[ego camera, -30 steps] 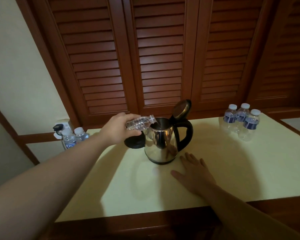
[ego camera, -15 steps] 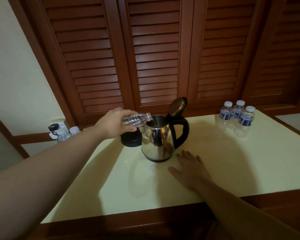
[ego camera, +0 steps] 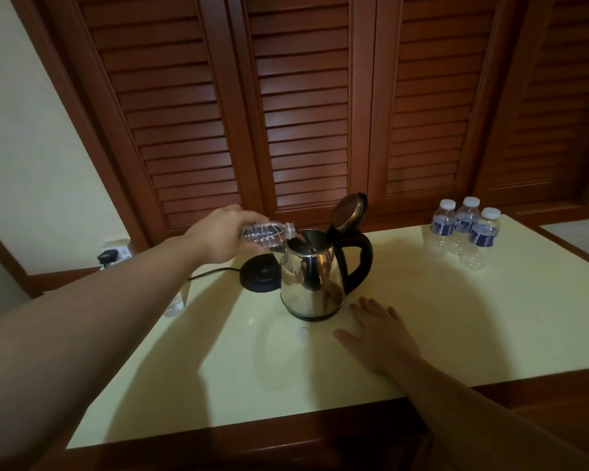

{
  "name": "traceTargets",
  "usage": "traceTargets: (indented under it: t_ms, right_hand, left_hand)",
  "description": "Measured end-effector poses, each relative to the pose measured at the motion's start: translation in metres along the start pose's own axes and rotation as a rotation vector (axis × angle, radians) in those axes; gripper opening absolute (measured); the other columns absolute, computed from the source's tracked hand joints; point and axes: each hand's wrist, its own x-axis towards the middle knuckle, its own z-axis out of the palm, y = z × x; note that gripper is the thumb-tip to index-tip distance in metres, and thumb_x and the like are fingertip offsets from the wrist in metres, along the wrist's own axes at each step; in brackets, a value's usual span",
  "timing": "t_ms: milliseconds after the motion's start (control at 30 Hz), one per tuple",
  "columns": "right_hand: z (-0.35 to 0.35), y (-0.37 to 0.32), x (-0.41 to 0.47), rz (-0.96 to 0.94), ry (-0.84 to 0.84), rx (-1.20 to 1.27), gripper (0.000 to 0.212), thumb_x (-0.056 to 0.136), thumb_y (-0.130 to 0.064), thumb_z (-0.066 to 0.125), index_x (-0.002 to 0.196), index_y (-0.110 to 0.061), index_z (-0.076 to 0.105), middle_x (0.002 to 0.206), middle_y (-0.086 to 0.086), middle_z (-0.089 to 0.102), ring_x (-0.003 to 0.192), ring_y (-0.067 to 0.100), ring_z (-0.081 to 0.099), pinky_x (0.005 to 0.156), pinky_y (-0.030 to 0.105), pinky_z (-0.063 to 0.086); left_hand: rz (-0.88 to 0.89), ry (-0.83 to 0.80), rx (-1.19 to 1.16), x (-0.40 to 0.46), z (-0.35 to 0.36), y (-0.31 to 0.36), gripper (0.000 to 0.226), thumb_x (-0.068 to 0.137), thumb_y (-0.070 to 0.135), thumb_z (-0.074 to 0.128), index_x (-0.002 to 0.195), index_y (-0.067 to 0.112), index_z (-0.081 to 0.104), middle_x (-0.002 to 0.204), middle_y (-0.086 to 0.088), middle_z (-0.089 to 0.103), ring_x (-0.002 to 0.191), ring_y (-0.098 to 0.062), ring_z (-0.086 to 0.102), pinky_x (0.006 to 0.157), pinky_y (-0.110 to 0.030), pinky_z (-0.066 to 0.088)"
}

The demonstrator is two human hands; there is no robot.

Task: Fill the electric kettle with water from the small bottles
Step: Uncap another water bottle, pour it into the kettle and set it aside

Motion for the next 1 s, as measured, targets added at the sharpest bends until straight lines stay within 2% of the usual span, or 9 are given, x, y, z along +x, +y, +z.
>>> traceTargets:
  t_ms: [433,667,833,1000]
  right_hand:
    - [0.001,0.003,0.000,-0.002,0.001,0.027,0.085,0.094,-0.076,0.033,0.163,-0.028,0.022,0.173,-0.003,0.012,0.159,0.016,0.006,0.129,0.044,0.005]
    - [-0.001,0.001,-0.001,0.007,0.009,0.036,0.083,0.094,-0.074,0.036,0.162,-0.028,0.025,0.172,-0.003,0.014,0.159,0.015,0.007,0.129,0.044,0.004]
    - [0.002,0.004,-0.001,0.004,0.019,0.051,0.084,0.094,-0.075,0.035,0.163,-0.028,0.025,0.172,-0.003,0.015,0.159,0.015,0.007,0.129,0.045,0.005]
    - [0.004,0.004,0.002,0.008,0.021,0.047,0.084,0.093,-0.075,0.035,0.162,-0.028,0.026,0.172,-0.004,0.015,0.158,0.015,0.008,0.128,0.043,0.004]
  left_hand:
    - [0.000,-0.061,0.090,0.009,-0.014,0.004,0.064,0.083,0.049,0.081,0.141,0.040,0.057,0.112,0.001,0.055,0.110,-0.021,0.056,0.100,-0.044,0.048]
    - [0.015,-0.110,0.134,0.017,-0.018,0.012,0.059,0.081,0.050,0.082,0.134,0.048,0.057,0.118,0.006,0.060,0.115,-0.018,0.057,0.100,-0.045,0.050]
    - [0.037,-0.132,0.175,0.022,-0.019,0.020,0.059,0.083,0.046,0.082,0.137,0.046,0.057,0.116,0.006,0.054,0.111,-0.017,0.058,0.099,-0.041,0.052]
    - [0.052,-0.148,0.197,0.026,-0.023,0.028,0.061,0.085,0.043,0.081,0.140,0.043,0.056,0.117,0.004,0.051,0.112,-0.018,0.053,0.096,-0.037,0.047]
